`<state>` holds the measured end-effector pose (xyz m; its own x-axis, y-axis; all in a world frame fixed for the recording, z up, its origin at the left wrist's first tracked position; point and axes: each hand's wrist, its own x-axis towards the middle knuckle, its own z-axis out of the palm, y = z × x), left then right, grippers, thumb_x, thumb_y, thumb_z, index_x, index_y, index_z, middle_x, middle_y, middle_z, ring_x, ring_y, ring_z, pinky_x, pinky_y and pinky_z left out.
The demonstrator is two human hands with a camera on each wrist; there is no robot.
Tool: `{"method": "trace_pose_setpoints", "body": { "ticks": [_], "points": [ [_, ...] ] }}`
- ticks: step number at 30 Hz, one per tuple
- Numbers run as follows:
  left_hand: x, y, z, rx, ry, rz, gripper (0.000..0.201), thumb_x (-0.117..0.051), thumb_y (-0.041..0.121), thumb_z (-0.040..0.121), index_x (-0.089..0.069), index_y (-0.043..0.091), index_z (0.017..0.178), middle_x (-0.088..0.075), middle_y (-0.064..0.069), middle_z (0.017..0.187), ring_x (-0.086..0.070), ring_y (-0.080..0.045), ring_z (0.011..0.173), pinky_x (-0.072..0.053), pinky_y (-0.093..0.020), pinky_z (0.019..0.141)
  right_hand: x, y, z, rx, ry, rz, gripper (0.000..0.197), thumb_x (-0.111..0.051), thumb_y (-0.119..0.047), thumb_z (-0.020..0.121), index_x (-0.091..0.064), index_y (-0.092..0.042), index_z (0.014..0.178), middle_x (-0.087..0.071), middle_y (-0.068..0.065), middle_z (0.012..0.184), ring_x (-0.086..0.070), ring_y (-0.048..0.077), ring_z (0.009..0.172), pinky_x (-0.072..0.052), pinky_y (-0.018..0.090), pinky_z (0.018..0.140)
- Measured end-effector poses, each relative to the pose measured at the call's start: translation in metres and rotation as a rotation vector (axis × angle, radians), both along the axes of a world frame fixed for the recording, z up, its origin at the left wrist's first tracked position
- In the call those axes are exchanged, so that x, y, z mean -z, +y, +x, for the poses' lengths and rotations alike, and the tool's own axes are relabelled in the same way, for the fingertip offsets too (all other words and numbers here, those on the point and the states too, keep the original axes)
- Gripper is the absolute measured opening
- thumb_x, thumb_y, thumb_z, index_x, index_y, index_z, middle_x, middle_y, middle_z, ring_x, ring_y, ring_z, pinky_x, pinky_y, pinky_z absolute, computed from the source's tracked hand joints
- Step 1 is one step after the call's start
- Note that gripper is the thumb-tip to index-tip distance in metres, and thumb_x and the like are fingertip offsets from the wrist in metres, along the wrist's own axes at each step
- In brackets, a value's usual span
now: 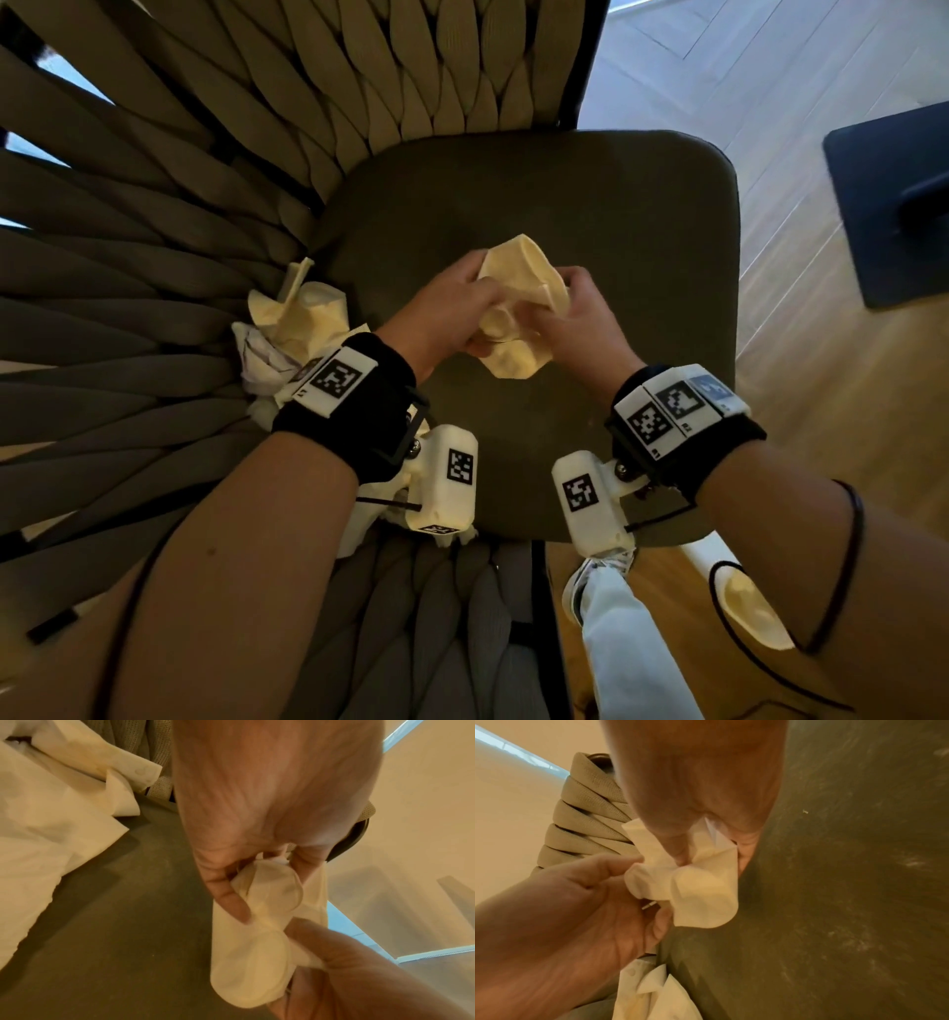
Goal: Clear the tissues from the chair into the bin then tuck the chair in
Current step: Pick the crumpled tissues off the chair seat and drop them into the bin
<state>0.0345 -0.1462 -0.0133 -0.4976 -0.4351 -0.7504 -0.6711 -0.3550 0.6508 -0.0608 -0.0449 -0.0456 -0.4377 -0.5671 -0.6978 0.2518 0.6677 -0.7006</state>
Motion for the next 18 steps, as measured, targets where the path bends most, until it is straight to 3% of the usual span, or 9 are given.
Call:
{"method": "trace_pose_setpoints", "body": {
  "ticks": [3, 5, 8, 11, 14, 18],
  "points": [
    [0.005, -0.009, 0.012, -0.002, -0.120, -0.107, 0.038, -0.048, 0.030, 0.095, -0.045, 0.027, 0.134, -0.051, 0.003, 0.121, -0.055, -0.017, 0.103, -0.052, -0.032, 0.071, 0.000, 0.004, -0.004, -0.024, 0.021, 0.042, 0.042, -0.064, -0.021, 0.087, -0.045, -0.024, 0.125, -0.057, 0.001, 0.123, -0.063, 0.018, 0.101, -0.058, 0.037, 0.078],
    [0.008, -0.024, 0.034, 0.086, -0.232, -0.364, 0.034, -0.052, 0.032, 0.093, -0.052, 0.023, 0.126, -0.056, 0.002, 0.118, -0.056, -0.018, 0.104, -0.051, -0.037, 0.083, -0.001, 0.006, -0.006, -0.025, 0.029, 0.049, 0.041, -0.064, -0.020, 0.087, -0.045, -0.026, 0.124, -0.055, -0.001, 0.122, -0.062, 0.018, 0.101, -0.058, 0.034, 0.074],
    [0.013, -0.053, 0.076, 0.335, -0.444, -0.685, 0.028, -0.060, 0.024, 0.085, -0.061, 0.014, 0.111, -0.063, -0.009, 0.112, -0.058, -0.029, 0.103, -0.047, -0.039, 0.087, -0.004, 0.008, -0.007, -0.042, 0.062, 0.016, 0.042, -0.066, -0.017, 0.086, -0.046, -0.026, 0.121, -0.052, -0.004, 0.117, -0.059, 0.016, 0.100, -0.054, 0.026, 0.067],
    [0.022, -0.063, 0.096, 0.616, -0.660, -0.639, 0.055, -0.071, 0.033, 0.076, -0.053, 0.015, 0.124, -0.048, -0.016, 0.135, -0.048, -0.036, 0.121, -0.042, -0.045, 0.098, -0.005, 0.008, -0.004, -0.078, 0.071, 0.007, 0.043, -0.067, -0.015, 0.085, -0.046, -0.026, 0.120, -0.052, -0.007, 0.112, -0.059, 0.016, 0.103, -0.055, 0.026, 0.069],
    [0.034, -0.050, 0.098, 0.891, -0.817, -0.491, 0.095, -0.075, 0.053, 0.067, -0.029, 0.021, 0.143, -0.028, -0.013, 0.150, -0.034, -0.036, 0.134, -0.034, -0.048, 0.106, -0.006, 0.008, -0.001, -0.118, 0.053, 0.033, 0.048, -0.069, -0.015, 0.083, -0.045, -0.027, 0.123, -0.051, -0.006, 0.115, -0.061, 0.018, 0.103, -0.057, 0.029, 0.071],
    [0.047, -0.030, 0.097, 1.013, -0.883, -0.446, 0.122, -0.082, 0.055, 0.057, -0.008, 0.023, 0.148, -0.017, -0.010, 0.153, -0.027, -0.039, 0.136, -0.037, -0.055, 0.104, -0.006, 0.009, -0.003, -0.185, 0.081, 0.078, 0.054, -0.070, -0.015, 0.081, -0.045, -0.024, 0.128, -0.052, -0.003, 0.119, -0.061, 0.018, 0.102, -0.057, 0.032, 0.076]
  ]
}}
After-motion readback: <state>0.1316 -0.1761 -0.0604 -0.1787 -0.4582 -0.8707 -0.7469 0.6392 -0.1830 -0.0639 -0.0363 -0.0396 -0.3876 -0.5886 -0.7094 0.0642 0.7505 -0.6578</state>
